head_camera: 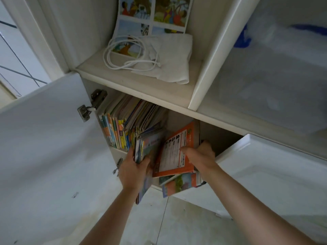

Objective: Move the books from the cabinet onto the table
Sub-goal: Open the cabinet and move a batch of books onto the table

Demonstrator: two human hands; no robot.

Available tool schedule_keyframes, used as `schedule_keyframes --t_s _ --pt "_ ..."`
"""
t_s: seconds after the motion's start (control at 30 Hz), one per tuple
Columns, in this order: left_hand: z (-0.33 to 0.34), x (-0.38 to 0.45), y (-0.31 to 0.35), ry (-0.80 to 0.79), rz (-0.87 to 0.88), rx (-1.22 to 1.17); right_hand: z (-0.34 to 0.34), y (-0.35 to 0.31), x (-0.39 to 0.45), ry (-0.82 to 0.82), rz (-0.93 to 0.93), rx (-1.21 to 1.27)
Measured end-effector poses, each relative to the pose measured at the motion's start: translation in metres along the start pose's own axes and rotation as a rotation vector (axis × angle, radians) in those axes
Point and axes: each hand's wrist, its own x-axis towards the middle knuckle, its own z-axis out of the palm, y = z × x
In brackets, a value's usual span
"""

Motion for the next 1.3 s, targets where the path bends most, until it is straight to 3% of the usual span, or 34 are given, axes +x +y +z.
schedule_keyframes --t_s 0.13,0.3,0.67,0.93,1.1,1.3 --pt "-0.038 -0.031 -0.002 -0.045 -0.129 -0.209 -0.012 0.009 -0.053 -0.013 -0.012 -0.005" --pt "-0.095 -0.082 0.004 -0.04 -0.294 -0.405 -0.033 0.01 -0.132 -0.016 -0.179 -0.21" --pt "-0.213 -0.206 0.036 0.141 -0.358 -0.587 -0.082 -0.008 -0.269 -0.136 -0.421 -0.427" --pt "-0.26 -0.318 0.038 0.48 -0.282 -0.636 -0.098 0.01 -0.318 -0.372 -0.694 -0.463" --pt "-0.268 -0.42 0.036 0.743 -0.282 -0.644 -0.1 0.038 -0.35 -0.513 -0.872 -0.634" --pt "-0.279 -0.539 0.028 1.082 -0.403 -0.581 -0.075 0.058 -0.408 -0.813 -1.01 -0.807"
